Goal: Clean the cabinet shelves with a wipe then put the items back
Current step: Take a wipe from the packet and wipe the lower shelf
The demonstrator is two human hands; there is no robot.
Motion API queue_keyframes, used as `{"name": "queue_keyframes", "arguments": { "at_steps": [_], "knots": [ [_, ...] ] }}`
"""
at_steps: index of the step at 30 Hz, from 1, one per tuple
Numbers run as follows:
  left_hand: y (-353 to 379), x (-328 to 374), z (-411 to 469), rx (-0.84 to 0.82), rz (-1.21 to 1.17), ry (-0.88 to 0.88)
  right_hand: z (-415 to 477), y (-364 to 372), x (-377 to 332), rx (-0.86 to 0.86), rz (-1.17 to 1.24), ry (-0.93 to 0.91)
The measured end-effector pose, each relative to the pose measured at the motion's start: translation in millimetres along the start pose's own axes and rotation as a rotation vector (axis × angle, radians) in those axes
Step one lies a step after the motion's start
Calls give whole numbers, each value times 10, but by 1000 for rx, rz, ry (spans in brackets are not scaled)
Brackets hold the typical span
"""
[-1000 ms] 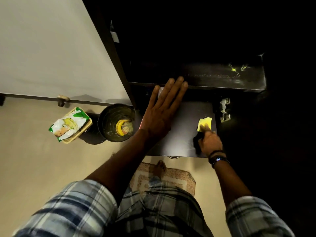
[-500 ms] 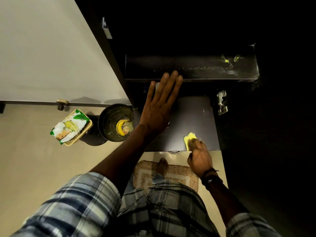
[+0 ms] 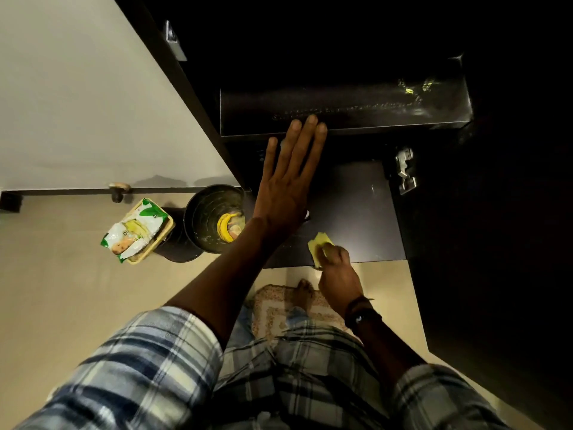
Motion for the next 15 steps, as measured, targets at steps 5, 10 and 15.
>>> {"name": "queue_keyframes", "arguments": {
  "at_steps": [5, 10, 15],
  "knots": [
    [36, 8, 10, 27, 9, 5, -189, -106, 640, 85, -11, 215],
    [12, 20, 7, 18, -10, -4, 394, -307, 479, 144, 41, 266],
    [19, -4, 9, 2, 5, -1, 148, 38, -60, 17, 19, -12]
  ]
}}
Point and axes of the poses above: each hand's wrist, its own z-axis towards the middle knuckle, its own y-axis out of the palm, x = y × z, the point moved 4 cm from there along z, towards the middle knuckle, and after that the axes turned 8 degrees about -z, right-handed, at the moved point
